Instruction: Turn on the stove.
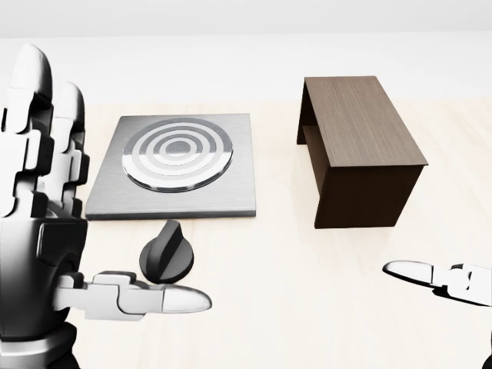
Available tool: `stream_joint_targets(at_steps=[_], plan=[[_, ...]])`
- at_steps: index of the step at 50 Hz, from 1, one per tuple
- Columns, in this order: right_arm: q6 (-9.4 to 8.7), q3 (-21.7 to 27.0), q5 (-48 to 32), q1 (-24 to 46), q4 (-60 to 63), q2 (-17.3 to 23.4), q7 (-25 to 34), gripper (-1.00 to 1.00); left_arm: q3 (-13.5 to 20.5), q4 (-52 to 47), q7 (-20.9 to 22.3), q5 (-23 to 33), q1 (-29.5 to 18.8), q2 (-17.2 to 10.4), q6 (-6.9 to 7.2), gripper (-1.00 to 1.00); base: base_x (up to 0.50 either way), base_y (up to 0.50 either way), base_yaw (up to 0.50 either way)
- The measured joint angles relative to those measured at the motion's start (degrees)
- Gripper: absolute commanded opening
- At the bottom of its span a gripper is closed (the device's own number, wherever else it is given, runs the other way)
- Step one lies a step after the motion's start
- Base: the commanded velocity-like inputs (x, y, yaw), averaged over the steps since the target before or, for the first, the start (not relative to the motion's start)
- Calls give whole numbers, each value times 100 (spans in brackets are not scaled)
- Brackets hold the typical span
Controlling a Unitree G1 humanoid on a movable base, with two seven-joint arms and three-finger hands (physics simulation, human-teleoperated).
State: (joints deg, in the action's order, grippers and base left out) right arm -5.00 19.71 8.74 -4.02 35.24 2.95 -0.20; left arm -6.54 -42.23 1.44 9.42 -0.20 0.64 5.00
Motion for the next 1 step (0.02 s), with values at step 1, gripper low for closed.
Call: stream_joint_targets(at_steps=[1], plan=[[0,0,0,-2,-4,-1,1,100,-8,-71,-5,11,5,-1,0,100,0,0,0]])
